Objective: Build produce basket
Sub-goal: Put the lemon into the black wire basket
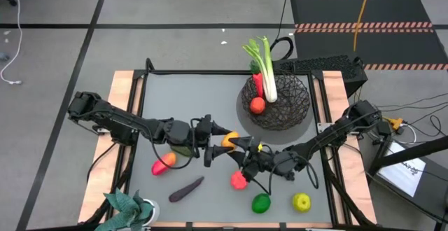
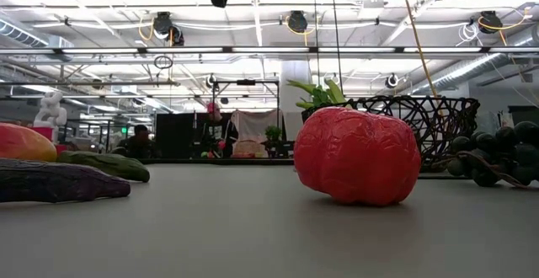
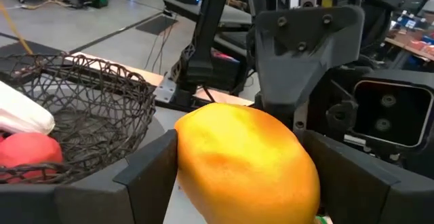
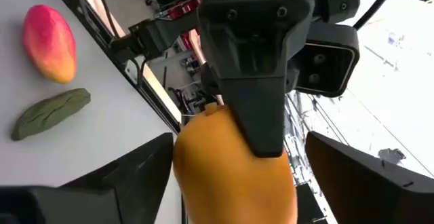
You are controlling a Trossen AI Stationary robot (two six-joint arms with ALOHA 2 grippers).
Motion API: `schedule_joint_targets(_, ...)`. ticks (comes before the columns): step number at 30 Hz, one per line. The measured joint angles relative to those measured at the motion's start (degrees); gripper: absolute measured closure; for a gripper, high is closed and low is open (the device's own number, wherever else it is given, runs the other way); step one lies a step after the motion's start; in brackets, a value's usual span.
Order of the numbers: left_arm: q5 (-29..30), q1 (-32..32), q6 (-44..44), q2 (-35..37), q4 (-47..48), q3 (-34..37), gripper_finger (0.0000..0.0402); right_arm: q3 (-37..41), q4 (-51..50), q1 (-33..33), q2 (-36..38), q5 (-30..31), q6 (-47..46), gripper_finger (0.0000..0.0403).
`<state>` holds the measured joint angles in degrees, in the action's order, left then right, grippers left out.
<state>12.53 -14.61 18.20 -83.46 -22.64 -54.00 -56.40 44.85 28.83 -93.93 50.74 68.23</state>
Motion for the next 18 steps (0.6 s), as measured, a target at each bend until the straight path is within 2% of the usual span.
schedule_joint_targets(11, -0.34, -0.11, 0.17, 0.0, 0.1, 0.0, 0.0093, 0.0, -3.55, -1.17, 0.02, -0.52, -3.77, 0.0144)
schedule_joint_targets(18, -0.59, -0.74, -0.14, -0.04, -0.8, 0.02, 0.0013, -0.02, -3.75, -1.17, 0.04, -0.27, -5.89, 0.0145)
